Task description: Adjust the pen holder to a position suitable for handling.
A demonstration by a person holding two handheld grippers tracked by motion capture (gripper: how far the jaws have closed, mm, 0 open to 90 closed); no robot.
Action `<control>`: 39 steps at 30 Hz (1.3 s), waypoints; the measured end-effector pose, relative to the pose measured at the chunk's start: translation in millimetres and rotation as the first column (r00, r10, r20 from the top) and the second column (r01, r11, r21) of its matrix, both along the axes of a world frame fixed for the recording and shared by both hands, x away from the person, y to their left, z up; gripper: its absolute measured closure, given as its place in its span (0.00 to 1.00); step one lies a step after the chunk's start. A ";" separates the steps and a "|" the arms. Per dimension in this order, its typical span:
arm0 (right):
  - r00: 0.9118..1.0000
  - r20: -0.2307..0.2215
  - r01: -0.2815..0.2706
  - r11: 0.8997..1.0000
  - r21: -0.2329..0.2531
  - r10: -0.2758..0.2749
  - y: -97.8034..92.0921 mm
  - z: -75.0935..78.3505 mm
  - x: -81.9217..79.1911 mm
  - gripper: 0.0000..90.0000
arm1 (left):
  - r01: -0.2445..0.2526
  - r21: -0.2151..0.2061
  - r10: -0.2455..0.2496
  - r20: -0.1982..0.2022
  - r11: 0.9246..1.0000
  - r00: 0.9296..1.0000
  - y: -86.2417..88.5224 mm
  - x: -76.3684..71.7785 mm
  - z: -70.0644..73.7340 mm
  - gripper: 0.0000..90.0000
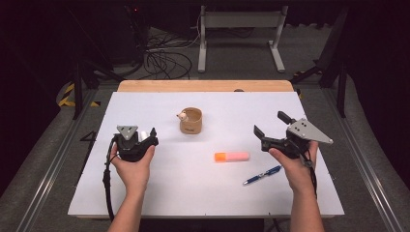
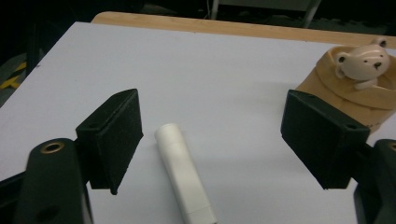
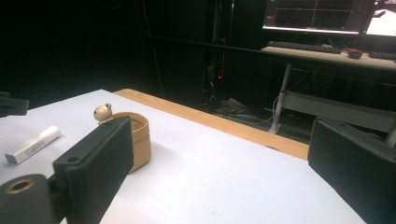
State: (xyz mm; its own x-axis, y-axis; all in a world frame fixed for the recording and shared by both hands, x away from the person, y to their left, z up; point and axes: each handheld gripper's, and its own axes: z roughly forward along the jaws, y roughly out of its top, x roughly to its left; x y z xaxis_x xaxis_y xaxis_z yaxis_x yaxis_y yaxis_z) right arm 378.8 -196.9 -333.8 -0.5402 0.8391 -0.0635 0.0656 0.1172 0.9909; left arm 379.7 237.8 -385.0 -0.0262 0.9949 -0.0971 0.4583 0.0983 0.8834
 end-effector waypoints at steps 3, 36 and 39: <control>1.000 -0.004 0.010 1.000 0.002 -0.010 -0.6 0.4 0.1 0.09 | -0.044 -0.027 0.043 -0.025 0.999 0.999 -0.8 4.0 -1.7 0.27; 0.999 0.002 0.039 0.999 -0.002 -0.039 -7.5 4.3 -1.5 0.10 | -0.250 0.035 0.251 -0.232 0.968 0.940 -18.3 34.1 -38.4 0.45; 0.999 0.002 0.036 0.999 -0.004 -0.036 -6.6 4.4 -1.5 0.10 | -0.254 0.046 0.258 -0.250 0.966 0.933 -19.3 35.9 -40.7 0.46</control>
State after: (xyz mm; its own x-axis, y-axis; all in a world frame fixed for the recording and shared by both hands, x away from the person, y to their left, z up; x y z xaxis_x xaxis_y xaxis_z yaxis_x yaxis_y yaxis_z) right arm 377.3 -203.5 -329.4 -0.5094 0.8579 -0.0678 0.0683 0.1189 0.9906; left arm 415.6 218.5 -425.7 -0.3022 0.9523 -0.0420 0.6261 0.2315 0.7445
